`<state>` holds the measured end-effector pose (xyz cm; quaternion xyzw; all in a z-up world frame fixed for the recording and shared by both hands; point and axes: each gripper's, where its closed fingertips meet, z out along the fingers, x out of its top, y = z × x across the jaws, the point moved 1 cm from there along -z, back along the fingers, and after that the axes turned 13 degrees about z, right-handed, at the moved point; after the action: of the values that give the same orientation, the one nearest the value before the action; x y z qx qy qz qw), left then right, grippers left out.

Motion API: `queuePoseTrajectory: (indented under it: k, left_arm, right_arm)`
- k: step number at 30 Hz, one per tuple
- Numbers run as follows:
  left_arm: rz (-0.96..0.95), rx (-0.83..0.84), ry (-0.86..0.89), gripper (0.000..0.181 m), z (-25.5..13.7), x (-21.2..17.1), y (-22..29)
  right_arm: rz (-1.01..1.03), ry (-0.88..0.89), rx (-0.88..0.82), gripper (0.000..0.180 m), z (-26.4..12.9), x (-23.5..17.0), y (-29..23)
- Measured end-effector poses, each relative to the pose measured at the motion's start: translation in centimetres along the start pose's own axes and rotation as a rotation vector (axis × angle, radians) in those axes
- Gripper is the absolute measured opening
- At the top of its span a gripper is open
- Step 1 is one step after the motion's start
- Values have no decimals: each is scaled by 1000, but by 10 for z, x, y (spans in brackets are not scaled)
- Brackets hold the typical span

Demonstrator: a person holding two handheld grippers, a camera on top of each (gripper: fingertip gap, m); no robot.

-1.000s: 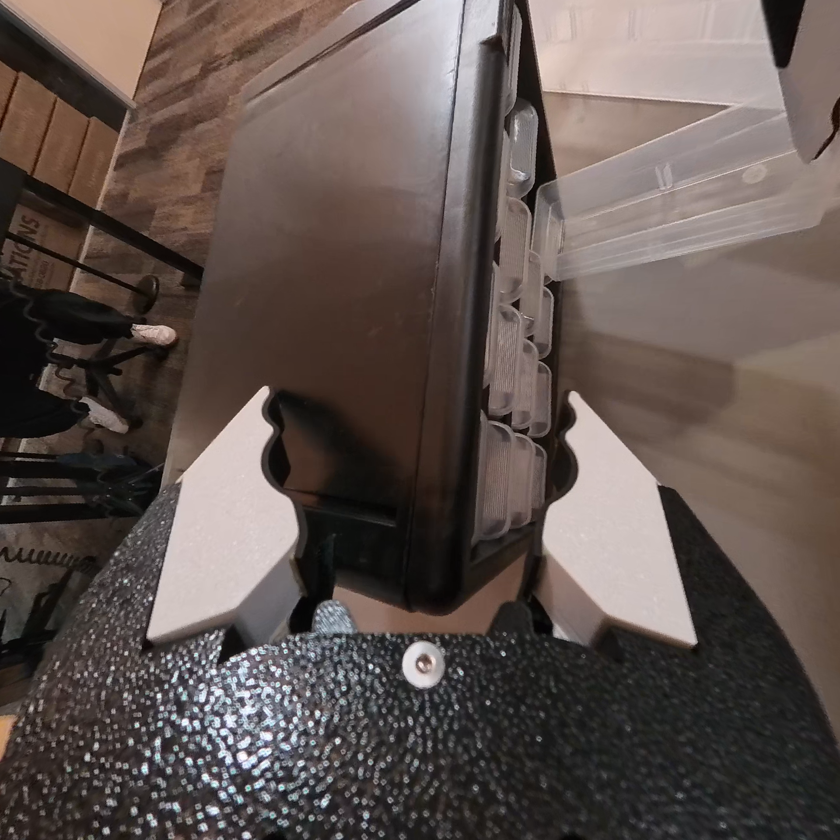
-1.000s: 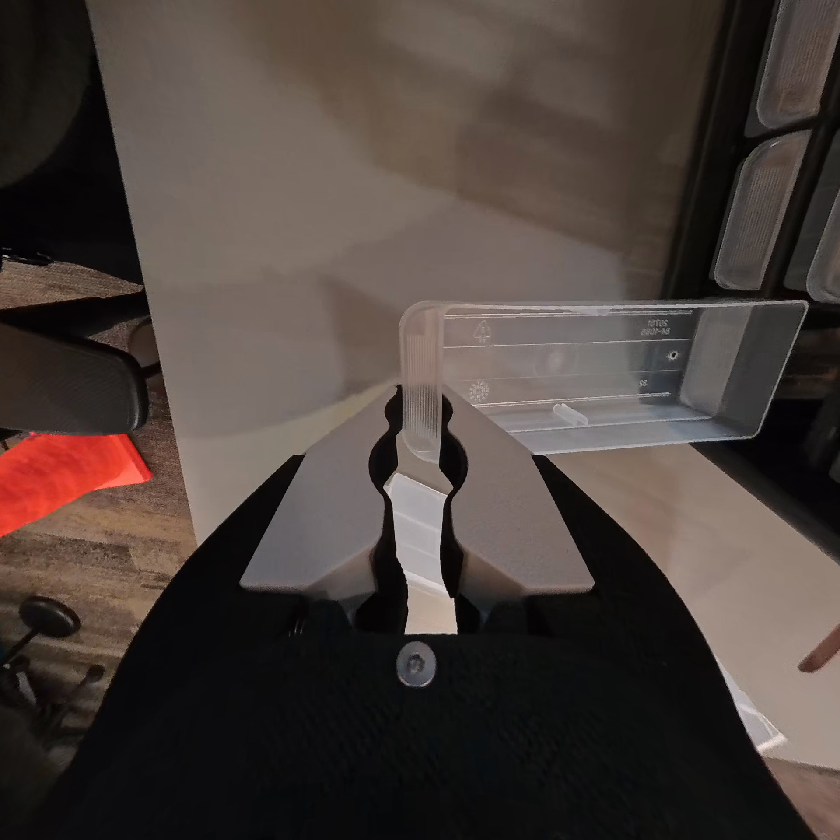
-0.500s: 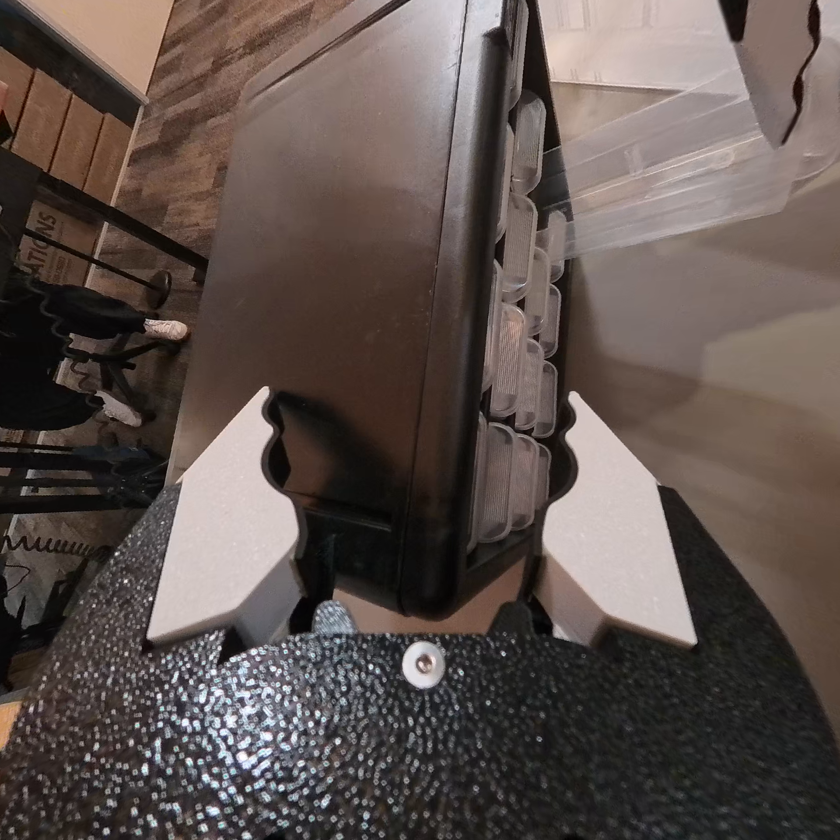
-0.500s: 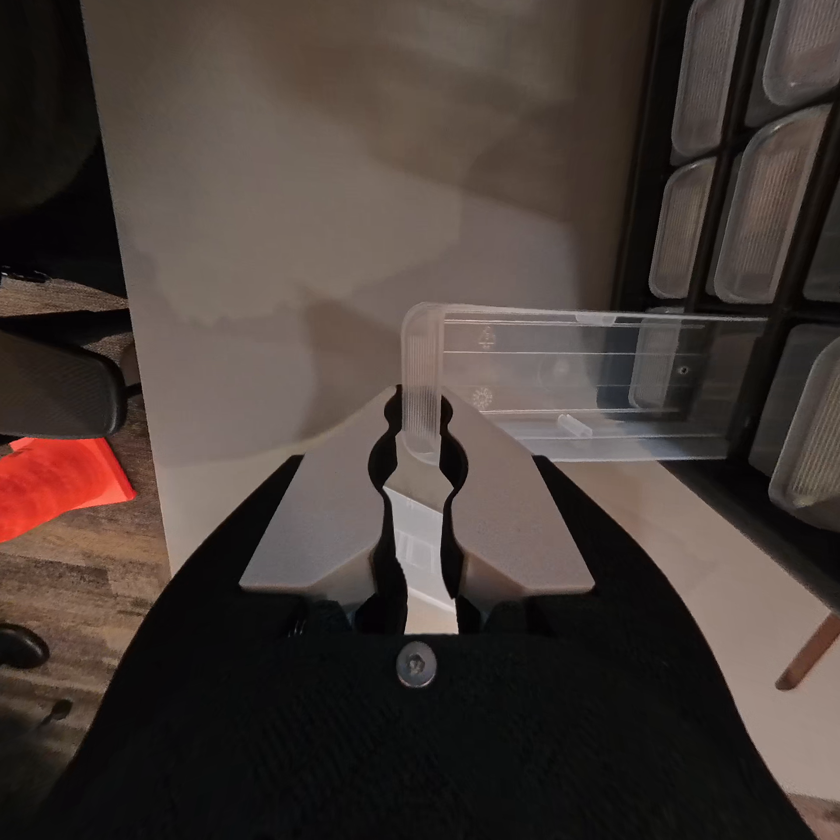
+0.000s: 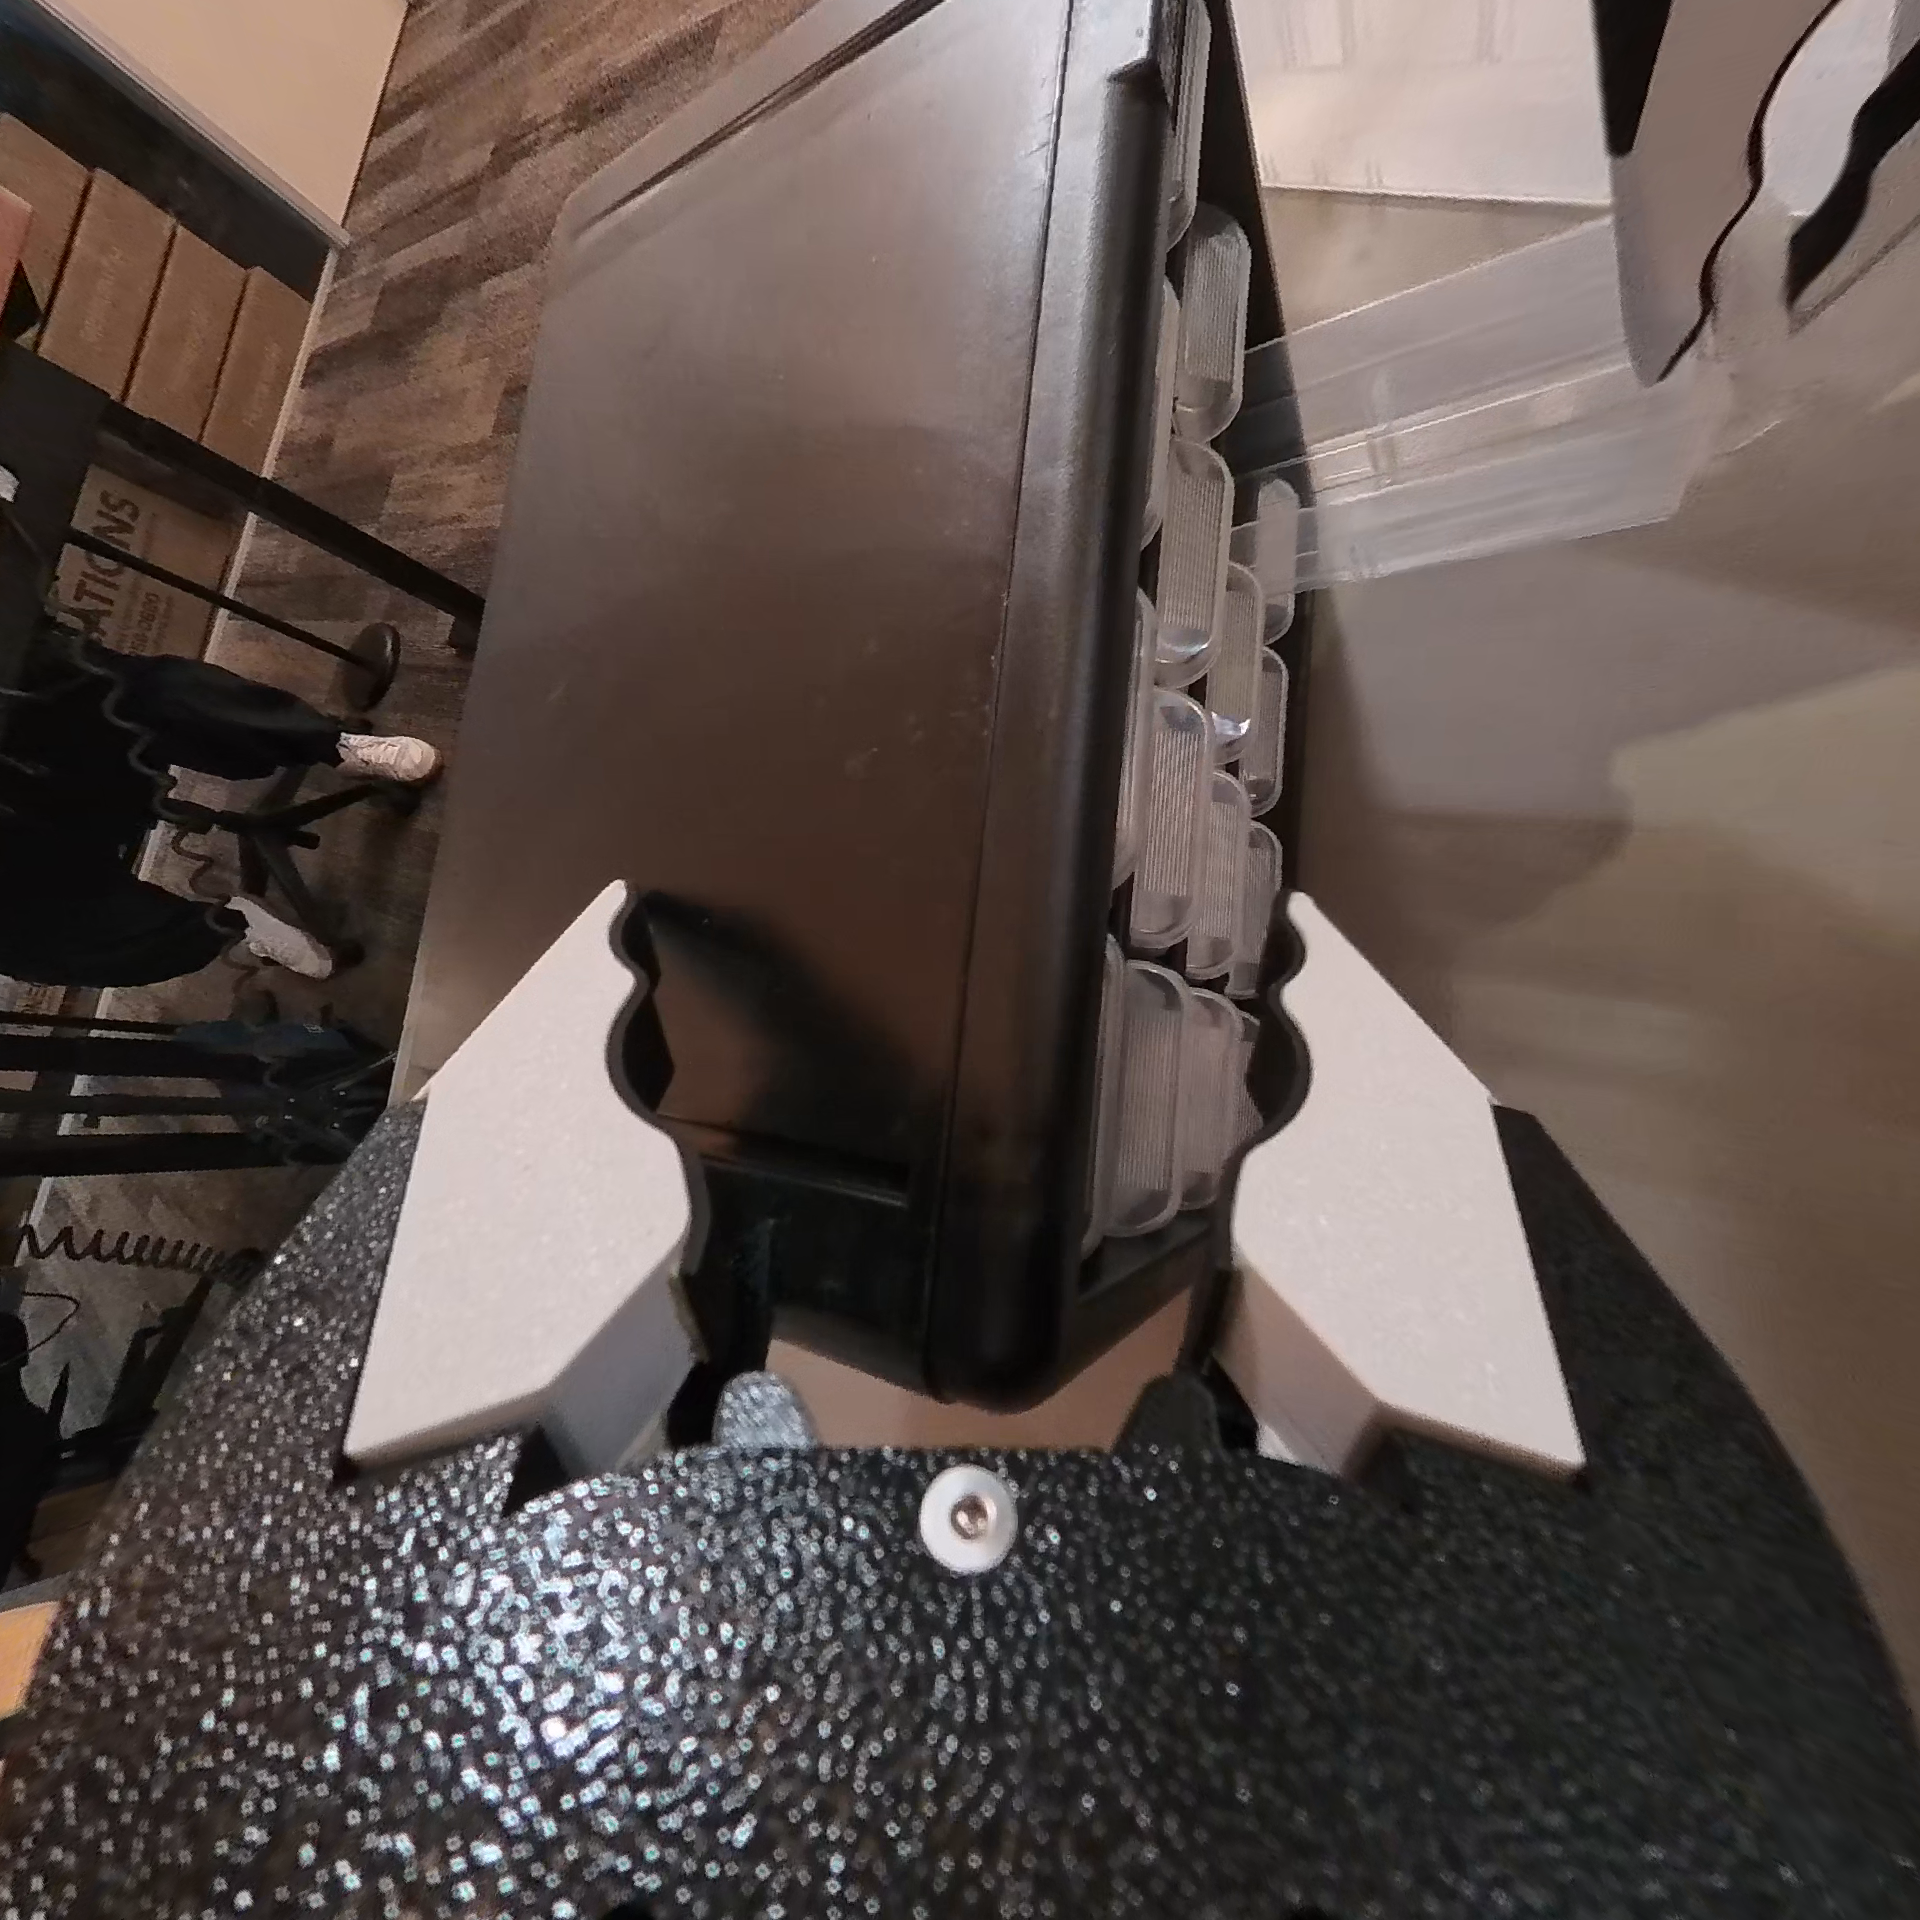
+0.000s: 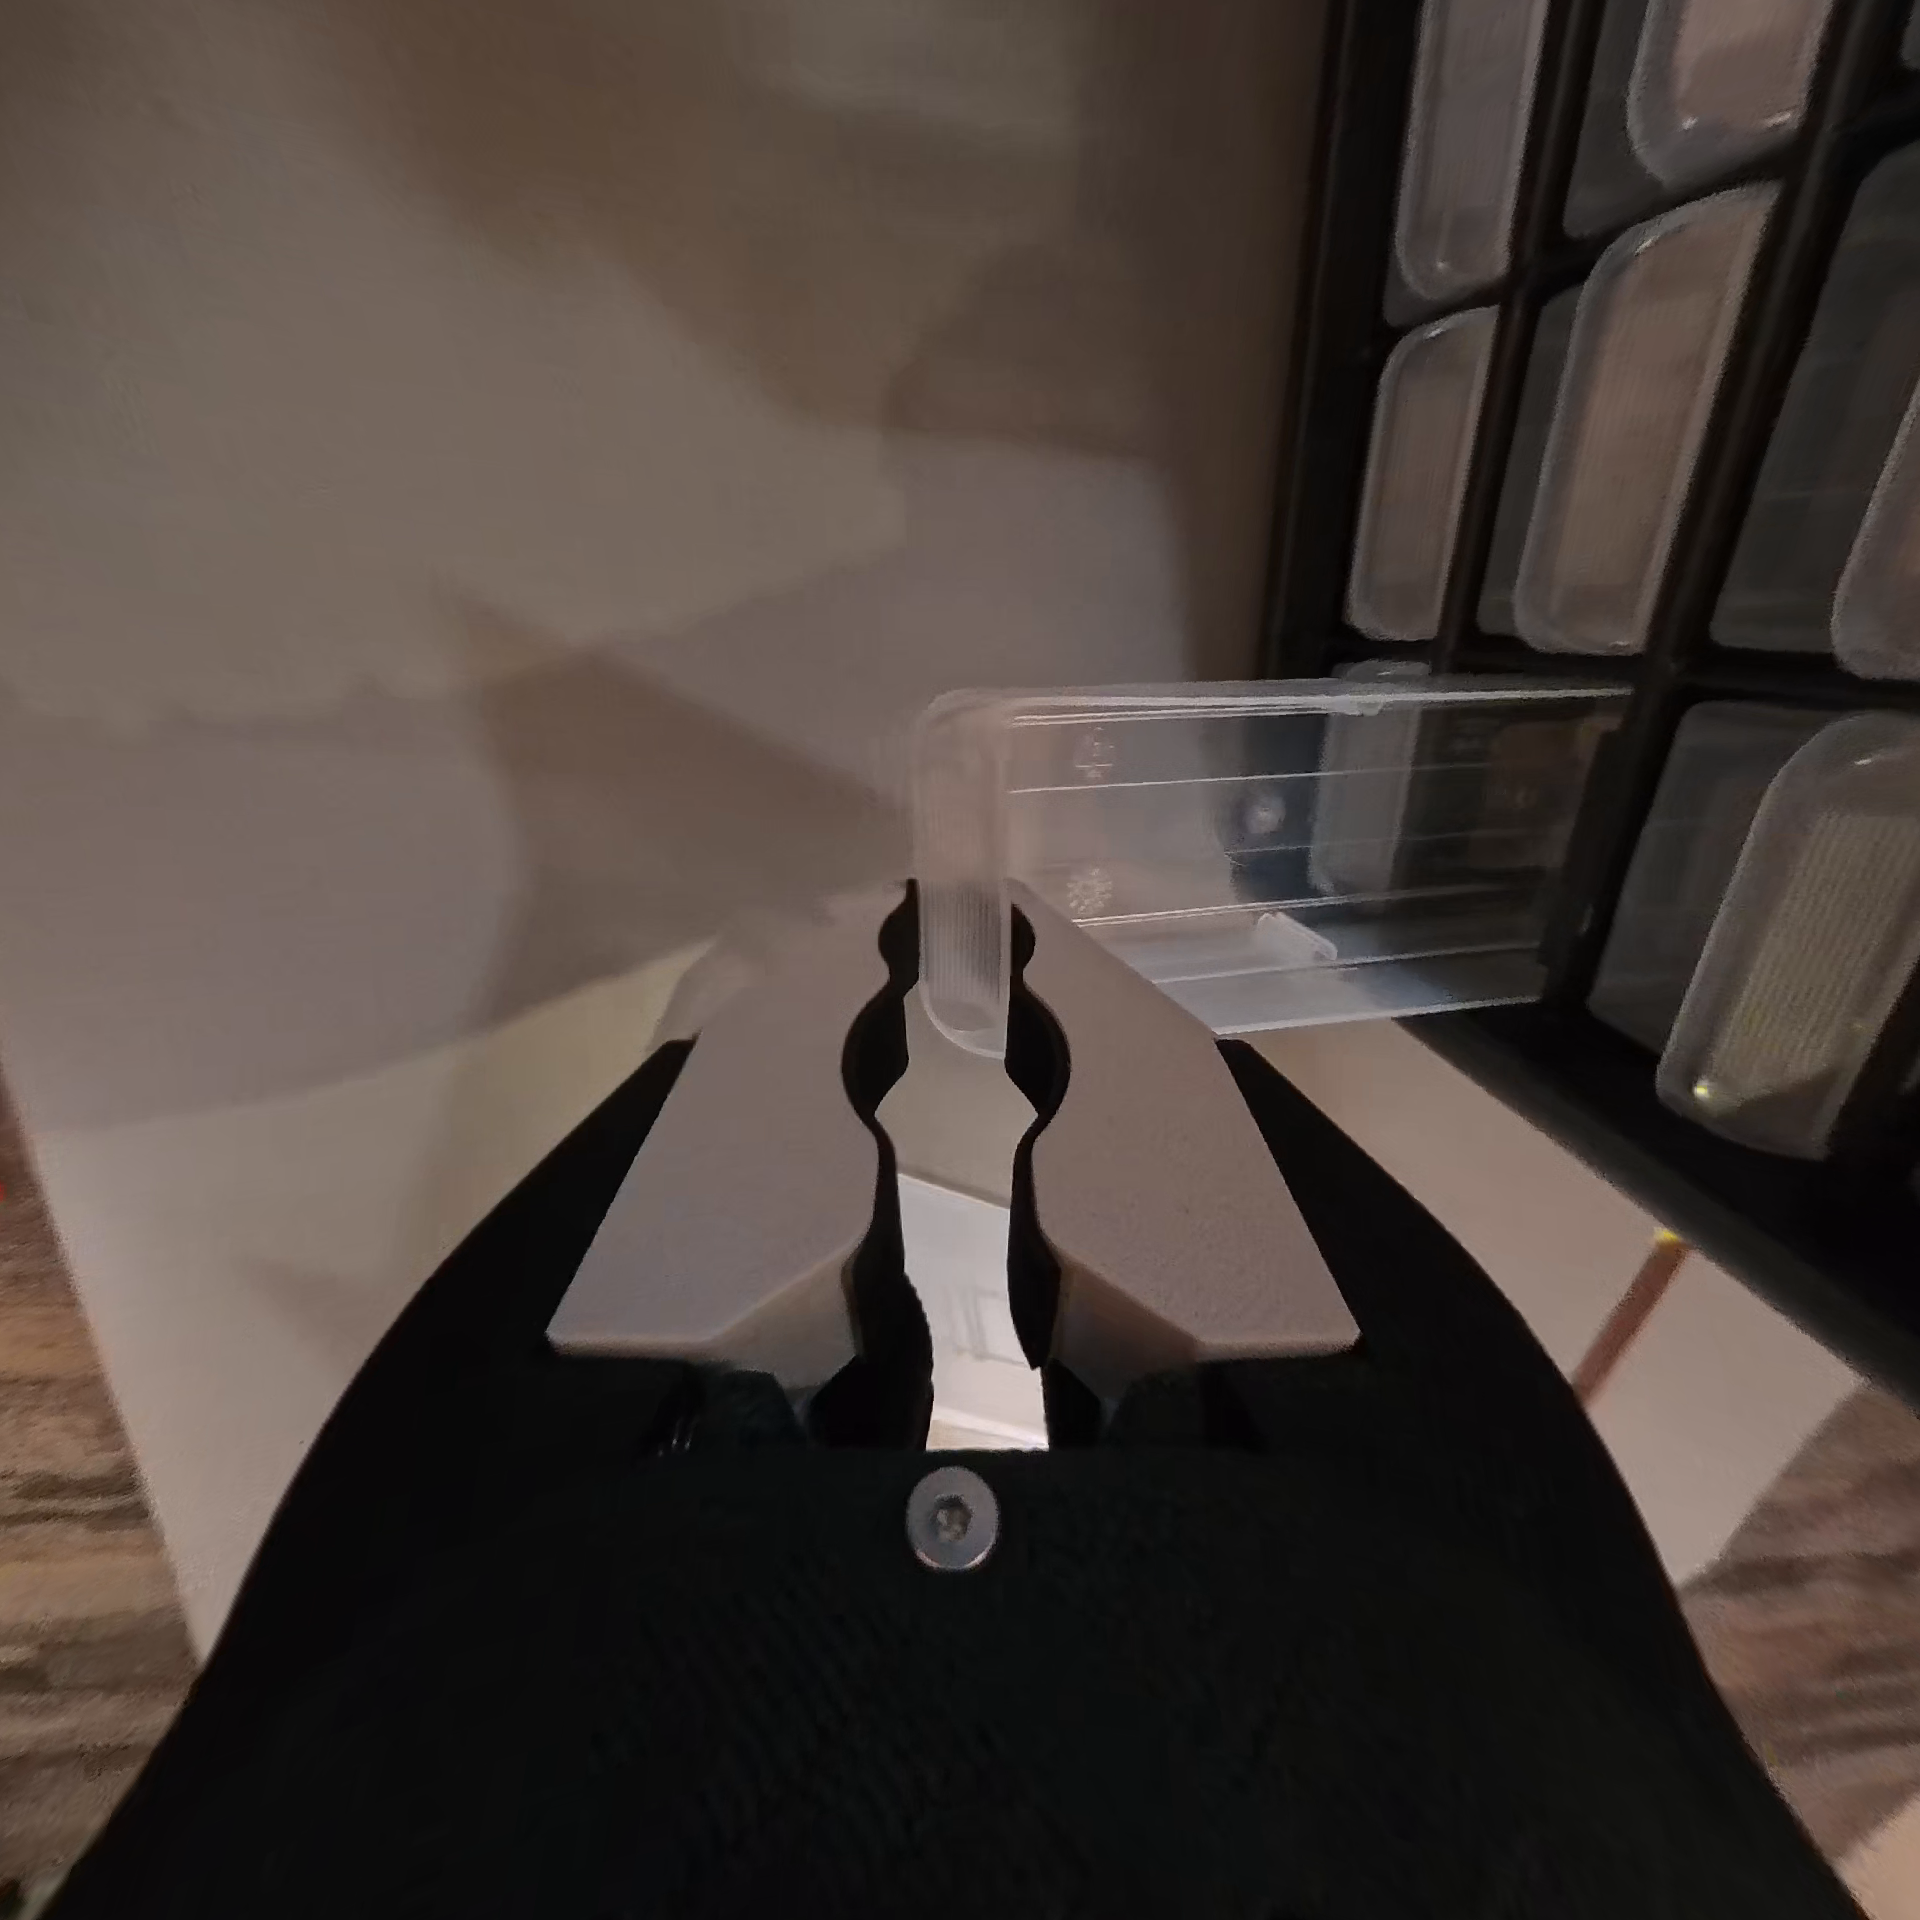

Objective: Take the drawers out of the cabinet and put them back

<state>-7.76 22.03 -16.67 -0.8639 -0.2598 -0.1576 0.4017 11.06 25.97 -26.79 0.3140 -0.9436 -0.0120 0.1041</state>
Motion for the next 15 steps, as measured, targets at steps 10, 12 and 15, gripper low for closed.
queuePoseTrajectory:
  k: [10,12,15]
  left_arm:
    - [-3,-3,10,110,-1,0,-1]
    - [-7,-7,15,110,-1,0,-2]
    - [-10,-10,21,109,-2,0,-2]
  right_arm:
    - [-15,44,-381,29,8,15,64]
    - [-25,77,-456,47,2,19,70]
    - [-106,115,-575,55,-9,23,70]
